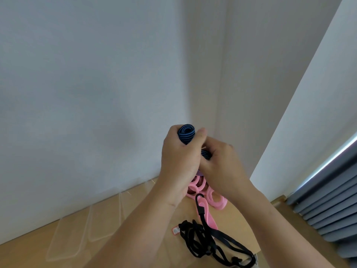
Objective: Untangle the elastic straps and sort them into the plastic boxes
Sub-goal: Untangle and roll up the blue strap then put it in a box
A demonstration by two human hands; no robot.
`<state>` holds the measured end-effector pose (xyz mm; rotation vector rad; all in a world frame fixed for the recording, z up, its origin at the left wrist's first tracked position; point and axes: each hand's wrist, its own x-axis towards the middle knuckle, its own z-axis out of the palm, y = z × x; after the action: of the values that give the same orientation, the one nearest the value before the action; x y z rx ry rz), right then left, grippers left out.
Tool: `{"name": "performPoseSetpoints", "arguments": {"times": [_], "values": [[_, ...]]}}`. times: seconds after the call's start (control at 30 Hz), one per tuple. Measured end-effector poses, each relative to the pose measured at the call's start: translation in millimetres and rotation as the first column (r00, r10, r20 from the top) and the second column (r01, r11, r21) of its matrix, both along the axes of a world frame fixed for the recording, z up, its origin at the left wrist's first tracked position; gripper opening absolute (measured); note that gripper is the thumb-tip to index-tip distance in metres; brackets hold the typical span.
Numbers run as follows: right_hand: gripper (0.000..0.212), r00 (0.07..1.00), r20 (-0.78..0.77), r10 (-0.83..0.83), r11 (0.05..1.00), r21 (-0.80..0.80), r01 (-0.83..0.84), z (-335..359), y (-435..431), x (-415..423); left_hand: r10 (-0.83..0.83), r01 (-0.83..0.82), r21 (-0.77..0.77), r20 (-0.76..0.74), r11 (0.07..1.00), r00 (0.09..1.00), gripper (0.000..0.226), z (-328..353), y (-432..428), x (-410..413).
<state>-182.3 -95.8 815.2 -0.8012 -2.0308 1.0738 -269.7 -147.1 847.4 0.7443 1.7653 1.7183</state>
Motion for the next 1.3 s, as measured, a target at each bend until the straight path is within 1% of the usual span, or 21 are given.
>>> {"name": "performPoseSetpoints", "arguments": {"times": [0.07,0.1,0.17,0.2,0.27,0.33,0.43,0.47,0.53,0.63,0.67,0.73,0.77,0.83,0.87,0.97,1.03,1.1,1.17,1.23,1.3], "values": [[0.02,0.991,0.13,-0.038,0.992,0.124,0.022,3.4,-5.4,-1.5,0.07,-0.07,0.015,0.001,0.997,0.998,0.018,0.0,0.5,-4.3],[0.028,0.981,0.183,-0.065,0.978,0.207,0.026,5.0,-8.3,-1.5,0.091,-0.091,0.014,0.027,0.996,0.995,0.02,0.8,-0.1,-7.7],[0.043,0.957,0.266,-0.118,0.93,0.368,0.012,9.2,-13.0,-1.4,0.118,-0.12,0.007,0.144,0.993,0.983,0.027,3.9,-1.9,-17.1],[0.048,0.949,0.292,-0.121,0.908,0.418,-0.013,10.9,-15.0,-1.4,0.125,-0.129,0.005,0.203,0.992,0.971,0.028,6.9,-3.0,-21.9],[0.057,0.949,0.306,-0.074,0.877,0.473,-0.084,14.5,-17.0,0.2,0.11,-0.115,0.007,0.228,0.993,0.967,0.033,13.1,-6.6,-29.7],[0.061,0.964,0.264,-0.019,0.842,0.524,-0.127,17.9,-13.8,3.8,0.049,-0.056,0.025,0.232,0.998,0.972,0.034,19.9,-11.0,-34.4],[0.056,0.974,0.221,0.037,0.762,0.625,-0.171,21.5,-0.6,13.2,-0.123,0.121,0.024,0.289,0.992,0.949,0.026,27.5,-21.3,-38.1],[0.056,0.968,0.243,0.062,0.745,0.634,-0.207,22.9,4.6,16.5,-0.179,0.181,0.027,0.323,0.983,0.929,0.027,29.2,-24.7,-38.6],[0.06,0.949,0.292,0.117,0.749,0.601,-0.277,27.1,12.1,21.3,-0.252,0.26,0.039,0.417,0.965,0.873,0.026,30.9,-28.9,-39.4],[0.058,0.938,0.282,0.204,0.777,0.537,-0.33,31.3,15.4,21.3,-0.264,0.279,0.058,0.549,0.959,0.793,0.018,33.2,-29.2,-39.1],[0.056,0.939,0.26,0.223,0.789,0.518,-0.331,31.2,15.7,20.2,-0.244,0.258,0.059,0.575,0.964,0.781,0.018,33.7,-27.7,-39.4],[0.053,0.948,0.188,0.258,0.823,0.471,-0.318,29.5,14.7,18.5,-0.207,0.206,0.072,0.612,0.976,0.763,0.03,31.9,-24.6,-41.2],[0.046,0.952,0.142,0.273,0.845,0.438,-0.308,27.7,13.9,17.9,-0.199,0.19,0.082,0.628,0.978,0.752,0.031,30.9,-23.6,-41.9],[0.029,0.954,0.061,0.295,0.881,0.369,-0.296,23.5,11.3,16.6,-0.197,0.18,0.093,0.647,0.979,0.736,0.027,29.9,-22.6,-42.1],[0.027,0.954,0.028,0.297,0.89,0.354,-0.287,22.1,9.8,15.7,-0.2,0.181,0.097,0.651,0.979,0.732,0.026,29.3,-21.8,-42.4],[0.036,0.956,-0.057,0.288,0.901,0.356,-0.25,19.0,8.5,14.5,-0.226,0.215,0.097,0.651,0.972,0.725,0.03,27.9,-21.7,-43.7],[0.037,0.957,-0.081,0.278,0.917,0.32,-0.24,21.4,10.7,15.5,-0.228,0.237,0.076,0.656,0.968,0.719,0.03,26.7,-22.8,-44.5],[0.037,0.954,-0.072,0.291,0.933,0.243,-0.266,25.1,12.8,16.5,-0.237,0.256,0.071,0.667,0.964,0.707,0.028,26.1,-24.1,-44.5],[0.036,0.954,-0.04,0.297,0.932,0.228,-0.281,27.9,12.5,16.5,-0.264,0.267,0.101,0.672,0.958,0.692,0.025,26.8,-23.9,-44.5],[0.034,0.961,0.019,0.277,0.919,0.287,-0.271,29.4,12.2,16.8,-0.285,0.278,0.116,0.648,0.954,0.707,0.027,26.3,-24.1,-47.2],[0.041,0.967,0.117,0.225,0.878,0.407,-0.253,32.7,16.8,20.2,-0.299,0.313,0.089,0.619,0.946,0.726,0.029,24.3,-26.2,-51.8]]}}
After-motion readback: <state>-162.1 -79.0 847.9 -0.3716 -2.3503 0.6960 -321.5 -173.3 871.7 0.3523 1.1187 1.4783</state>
